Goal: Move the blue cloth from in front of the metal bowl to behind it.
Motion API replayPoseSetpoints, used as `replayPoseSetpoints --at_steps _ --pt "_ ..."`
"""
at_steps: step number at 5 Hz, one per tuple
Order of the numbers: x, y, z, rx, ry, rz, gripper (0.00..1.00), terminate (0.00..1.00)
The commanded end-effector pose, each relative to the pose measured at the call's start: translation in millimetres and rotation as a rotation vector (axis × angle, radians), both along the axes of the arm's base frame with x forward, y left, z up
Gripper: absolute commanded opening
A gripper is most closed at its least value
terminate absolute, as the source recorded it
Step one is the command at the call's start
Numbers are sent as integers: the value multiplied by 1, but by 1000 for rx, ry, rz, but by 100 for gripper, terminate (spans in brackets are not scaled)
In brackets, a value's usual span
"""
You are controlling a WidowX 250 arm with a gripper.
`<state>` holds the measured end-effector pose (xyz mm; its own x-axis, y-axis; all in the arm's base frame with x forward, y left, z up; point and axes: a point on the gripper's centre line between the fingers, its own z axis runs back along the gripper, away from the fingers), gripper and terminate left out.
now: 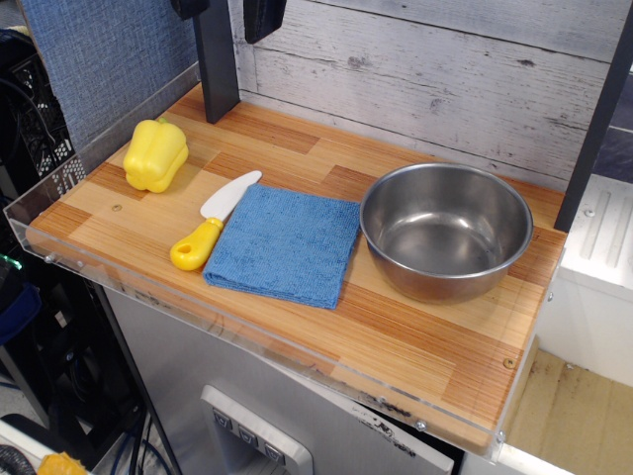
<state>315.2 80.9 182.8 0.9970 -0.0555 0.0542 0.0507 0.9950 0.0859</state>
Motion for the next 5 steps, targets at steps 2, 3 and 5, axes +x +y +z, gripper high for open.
replayPoseSetpoints --at_steps 2,3,5 --pt "-4 7 -8 35 -12 14 100 0" --pt "-13 24 -17 49 -3 58 100 0" --pt "-33 36 -63 -23 16 41 100 0"
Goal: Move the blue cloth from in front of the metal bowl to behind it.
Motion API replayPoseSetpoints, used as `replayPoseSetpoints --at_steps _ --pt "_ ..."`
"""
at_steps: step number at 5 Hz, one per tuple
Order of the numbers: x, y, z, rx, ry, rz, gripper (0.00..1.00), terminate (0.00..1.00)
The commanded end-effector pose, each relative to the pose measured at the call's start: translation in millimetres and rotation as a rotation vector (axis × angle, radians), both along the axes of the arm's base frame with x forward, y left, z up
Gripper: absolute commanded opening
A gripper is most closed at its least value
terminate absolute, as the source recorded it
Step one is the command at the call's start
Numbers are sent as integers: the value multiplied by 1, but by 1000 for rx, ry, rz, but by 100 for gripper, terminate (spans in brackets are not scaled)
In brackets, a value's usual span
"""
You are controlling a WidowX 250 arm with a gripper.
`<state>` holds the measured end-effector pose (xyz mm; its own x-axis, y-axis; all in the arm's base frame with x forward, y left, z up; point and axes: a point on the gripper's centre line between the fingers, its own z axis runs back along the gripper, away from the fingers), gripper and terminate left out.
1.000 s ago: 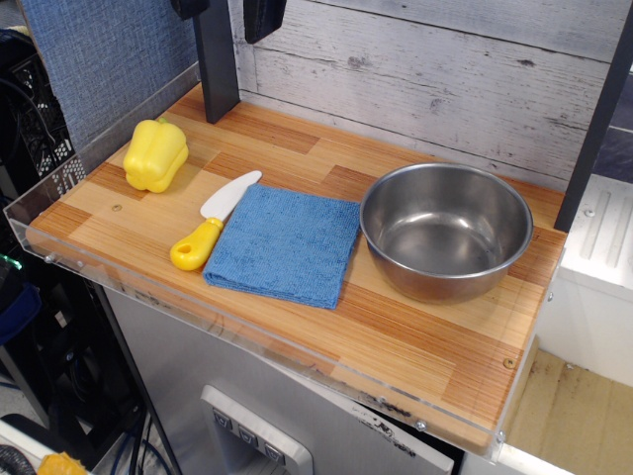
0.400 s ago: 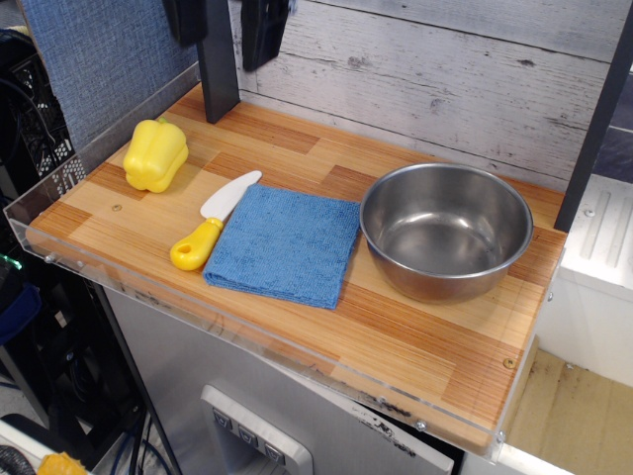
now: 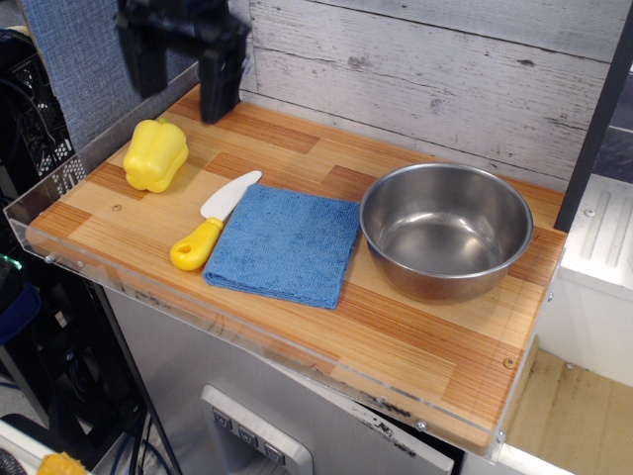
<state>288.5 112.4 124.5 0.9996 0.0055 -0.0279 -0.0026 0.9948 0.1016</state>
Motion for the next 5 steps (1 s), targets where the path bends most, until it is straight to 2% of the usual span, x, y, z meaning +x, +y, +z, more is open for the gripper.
replayPoseSetpoints --at_steps 1,2,3,5 --pt "-5 -7 -22 -57 -73 -73 100 0" --pt "-1 -25 -37 -109 -57 -95 100 0" --pt "1 -43 -54 -117 -33 -114 100 0" --pt "9 -54 -79 -45 16 -148 100 0"
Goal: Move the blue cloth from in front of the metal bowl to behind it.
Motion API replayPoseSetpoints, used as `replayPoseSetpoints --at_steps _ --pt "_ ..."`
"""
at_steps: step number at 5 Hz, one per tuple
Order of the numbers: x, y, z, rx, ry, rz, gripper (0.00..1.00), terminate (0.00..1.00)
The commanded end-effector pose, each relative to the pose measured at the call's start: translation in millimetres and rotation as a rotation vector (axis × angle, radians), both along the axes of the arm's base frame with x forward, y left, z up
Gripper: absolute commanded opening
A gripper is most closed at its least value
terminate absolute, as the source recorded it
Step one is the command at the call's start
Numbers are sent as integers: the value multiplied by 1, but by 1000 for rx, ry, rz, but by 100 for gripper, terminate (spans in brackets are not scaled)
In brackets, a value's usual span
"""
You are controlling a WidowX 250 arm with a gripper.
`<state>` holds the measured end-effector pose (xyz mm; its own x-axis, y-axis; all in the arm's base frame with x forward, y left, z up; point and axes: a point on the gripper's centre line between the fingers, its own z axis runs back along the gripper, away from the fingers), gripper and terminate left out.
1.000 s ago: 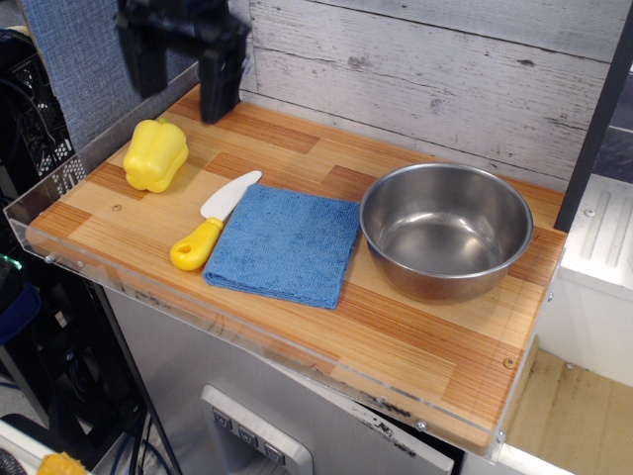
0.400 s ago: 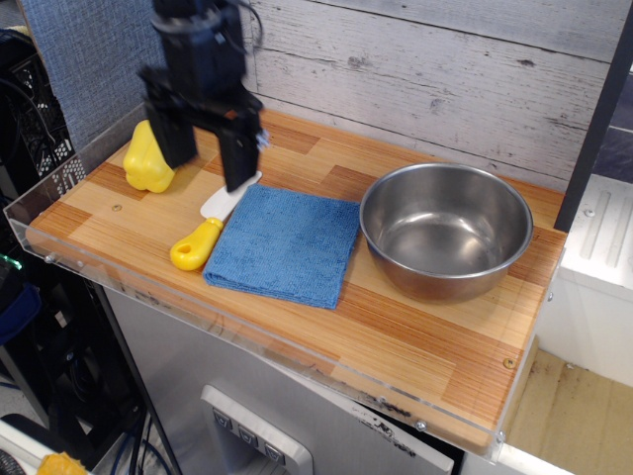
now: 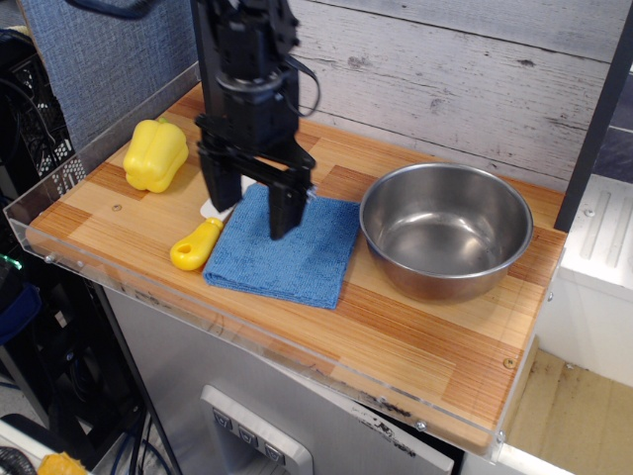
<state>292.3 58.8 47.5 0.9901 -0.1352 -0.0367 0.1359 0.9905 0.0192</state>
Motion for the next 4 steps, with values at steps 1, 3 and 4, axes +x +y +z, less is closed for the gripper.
replayPoseSetpoints --at_steps 1,3,4 --pt "4 2 -11 63 23 -19 100 0" --pt "-3 7 -20 94 16 -37 100 0" --pt "-6 10 -22 102 -27 -73 100 0"
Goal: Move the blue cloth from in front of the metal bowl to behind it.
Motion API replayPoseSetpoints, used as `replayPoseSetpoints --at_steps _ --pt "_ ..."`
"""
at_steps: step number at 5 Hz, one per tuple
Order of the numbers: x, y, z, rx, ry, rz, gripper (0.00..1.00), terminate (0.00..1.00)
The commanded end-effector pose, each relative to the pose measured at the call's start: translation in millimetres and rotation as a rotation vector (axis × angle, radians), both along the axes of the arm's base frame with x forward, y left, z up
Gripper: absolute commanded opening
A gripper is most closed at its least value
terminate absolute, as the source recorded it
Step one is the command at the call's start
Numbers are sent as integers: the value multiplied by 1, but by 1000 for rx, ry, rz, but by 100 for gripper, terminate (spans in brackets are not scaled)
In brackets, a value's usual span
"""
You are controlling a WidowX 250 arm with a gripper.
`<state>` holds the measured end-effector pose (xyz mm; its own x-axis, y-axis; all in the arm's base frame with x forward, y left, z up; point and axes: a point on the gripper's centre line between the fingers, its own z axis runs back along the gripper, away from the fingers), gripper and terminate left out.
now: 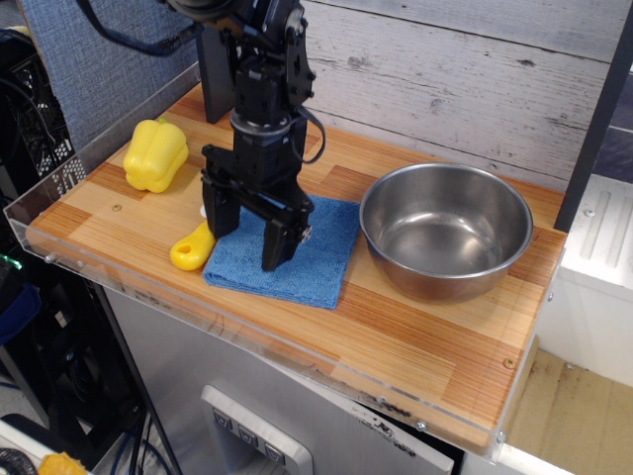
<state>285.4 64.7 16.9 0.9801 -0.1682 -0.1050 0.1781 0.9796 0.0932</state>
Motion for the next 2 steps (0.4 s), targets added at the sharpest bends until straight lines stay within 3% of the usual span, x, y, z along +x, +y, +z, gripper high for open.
replayPoseSetpoints --at_steps 1,2 --pt "2 5 1 11 -98 -88 100 0" --pt "-1 6 -6 30 -91 -150 100 0"
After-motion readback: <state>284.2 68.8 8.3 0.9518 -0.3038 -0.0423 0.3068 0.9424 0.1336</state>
